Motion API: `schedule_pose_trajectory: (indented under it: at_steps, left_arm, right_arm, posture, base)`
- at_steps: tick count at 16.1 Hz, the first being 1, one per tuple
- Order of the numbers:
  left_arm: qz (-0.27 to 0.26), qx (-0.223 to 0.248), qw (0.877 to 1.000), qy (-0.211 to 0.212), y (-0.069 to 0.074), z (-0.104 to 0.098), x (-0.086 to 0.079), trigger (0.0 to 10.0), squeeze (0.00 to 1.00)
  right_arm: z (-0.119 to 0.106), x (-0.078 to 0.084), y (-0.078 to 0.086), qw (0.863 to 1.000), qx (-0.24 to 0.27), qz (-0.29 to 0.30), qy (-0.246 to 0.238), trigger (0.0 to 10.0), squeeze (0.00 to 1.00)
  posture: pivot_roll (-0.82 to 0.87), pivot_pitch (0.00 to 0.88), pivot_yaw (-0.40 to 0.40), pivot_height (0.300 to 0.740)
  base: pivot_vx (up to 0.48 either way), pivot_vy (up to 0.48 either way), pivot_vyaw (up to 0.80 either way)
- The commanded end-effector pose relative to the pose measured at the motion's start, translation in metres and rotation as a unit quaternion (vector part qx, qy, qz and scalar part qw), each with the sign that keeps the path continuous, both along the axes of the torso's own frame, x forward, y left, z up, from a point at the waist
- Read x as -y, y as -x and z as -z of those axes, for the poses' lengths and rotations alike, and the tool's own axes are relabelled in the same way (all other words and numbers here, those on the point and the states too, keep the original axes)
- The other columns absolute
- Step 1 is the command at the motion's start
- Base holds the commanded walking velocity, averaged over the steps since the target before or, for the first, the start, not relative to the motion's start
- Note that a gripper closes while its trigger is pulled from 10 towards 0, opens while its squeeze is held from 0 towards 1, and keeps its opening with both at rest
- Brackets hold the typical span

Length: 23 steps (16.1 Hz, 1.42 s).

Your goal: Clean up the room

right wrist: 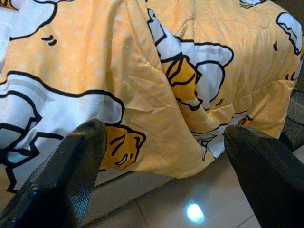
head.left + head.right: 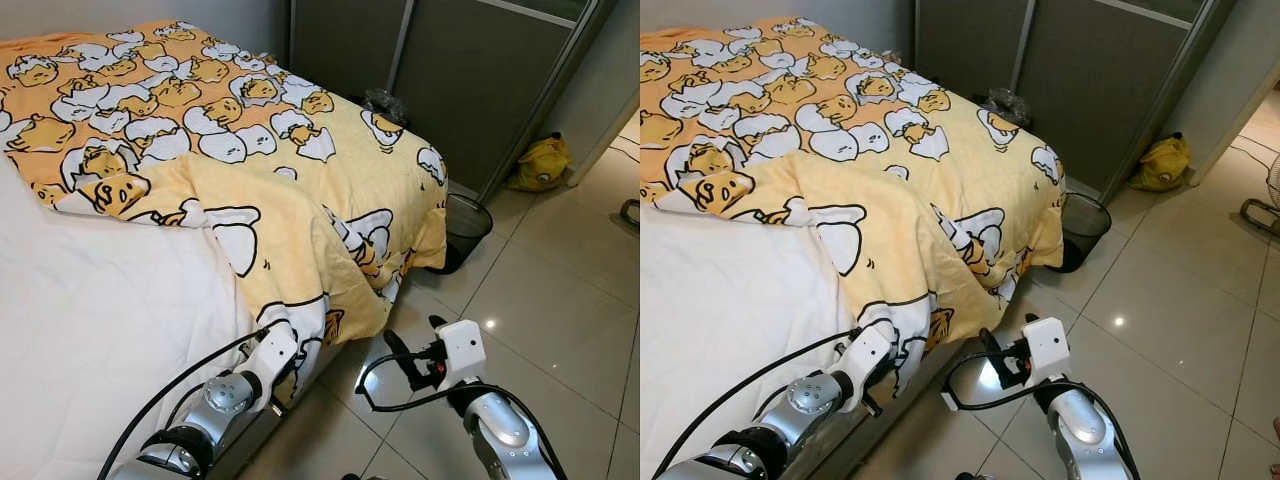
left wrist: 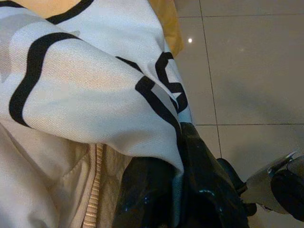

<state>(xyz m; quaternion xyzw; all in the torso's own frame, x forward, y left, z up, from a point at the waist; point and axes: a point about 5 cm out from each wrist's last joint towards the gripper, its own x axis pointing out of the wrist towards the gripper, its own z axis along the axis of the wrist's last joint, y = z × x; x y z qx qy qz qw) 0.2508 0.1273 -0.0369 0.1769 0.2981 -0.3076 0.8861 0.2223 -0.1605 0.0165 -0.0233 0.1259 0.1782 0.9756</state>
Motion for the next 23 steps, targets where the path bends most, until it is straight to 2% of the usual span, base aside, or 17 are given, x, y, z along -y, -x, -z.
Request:
schedule_pose_trajectory:
  at_steps: [1, 7, 10, 11, 14, 15, 16, 17, 18, 20, 23]
  left_arm:
    - [0.002, 0.008, 1.000, 0.009, -0.001, -0.002, 0.003, 10.0, 0.00]
    - [-0.009, 0.001, 1.000, 0.015, 0.002, 0.001, 0.003, 10.0, 0.00]
    - [-0.011, 0.007, 1.000, 0.009, 0.002, 0.001, 0.004, 10.0, 0.00]
    - [0.012, -0.001, 1.000, -0.006, 0.005, 0.003, 0.008, 10.0, 0.00]
    - [0.091, -0.049, 0.995, -0.002, 0.022, 0.013, 0.028, 10.0, 0.00]
    - [0.112, -0.068, 0.991, 0.005, 0.027, 0.015, 0.035, 10.0, 0.00]
    - [0.116, -0.090, 0.988, 0.048, 0.026, 0.011, 0.051, 10.0, 0.00]
    - [0.111, -0.094, 0.987, 0.066, 0.024, 0.009, 0.056, 10.0, 0.00]
    - [0.114, -0.119, 0.980, 0.115, 0.023, 0.004, 0.069, 10.0, 0.00]
    - [0.152, -0.153, 0.963, 0.161, 0.031, 0.002, 0.082, 10.0, 0.00]
    - [0.186, -0.148, 0.959, 0.155, 0.035, 0.001, 0.089, 10.0, 0.00]
  right_arm:
    - [0.003, 0.002, 0.001, 1.000, -0.009, -0.005, 0.009, 10.0, 0.00]
    - [0.005, 0.001, 0.002, 1.000, -0.015, -0.011, 0.010, 10.0, 0.00]
    - [0.006, 0.002, 0.002, 1.000, -0.018, -0.013, 0.011, 10.0, 0.00]
    - [0.007, 0.002, 0.002, 1.000, -0.019, -0.014, 0.011, 10.0, 0.00]
    - [0.008, 0.001, 0.004, 0.999, -0.023, -0.019, 0.013, 10.0, 0.00]
    - [0.008, 0.001, 0.004, 0.999, -0.024, -0.021, 0.013, 10.0, 0.00]
    - [0.008, -0.001, 0.004, 0.999, -0.024, -0.025, 0.014, 10.0, 0.00]
    - [0.008, -0.001, 0.003, 0.999, -0.024, -0.026, 0.014, 10.0, 0.00]
    - [0.008, -0.003, 0.003, 0.999, -0.024, -0.033, 0.016, 10.0, 0.00]
    - [0.008, -0.003, 0.003, 0.999, -0.027, -0.040, 0.020, 10.0, 0.00]
    - [0.009, -0.002, 0.004, 0.998, -0.030, -0.041, 0.021, 10.0, 0.00]
  posture:
    - [-0.02, 0.000, -0.065, 0.740]
    - [-0.01, 0.000, -0.069, 0.740]
    - [-0.01, 0.000, -0.069, 0.740]
    - [-0.01, 0.000, -0.069, 0.740]
    - [-0.01, 0.000, -0.073, 0.740]
    - [-0.02, 0.000, -0.075, 0.740]
    - [-0.02, 0.000, -0.075, 0.740]
    - [-0.02, 0.000, -0.075, 0.740]
    - [-0.02, 0.000, -0.075, 0.740]
    - [-0.02, 0.000, -0.080, 0.740]
    - [-0.03, 0.000, -0.079, 0.740]
  base:
    - [-0.390, 0.000, 0.00]
    - [-0.441, 0.000, 0.00]
    - [0.000, 0.000, 0.00]
    - [0.000, 0.000, 0.00]
    - [0.000, 0.000, 0.00]
    - [0.000, 0.000, 0.00]
    - [0.000, 0.000, 0.00]
    - [0.000, 0.000, 0.00]
    - [0.000, 0.000, 0.00]
    - [0.000, 0.000, 0.00]
    - [0.000, 0.000, 0.00]
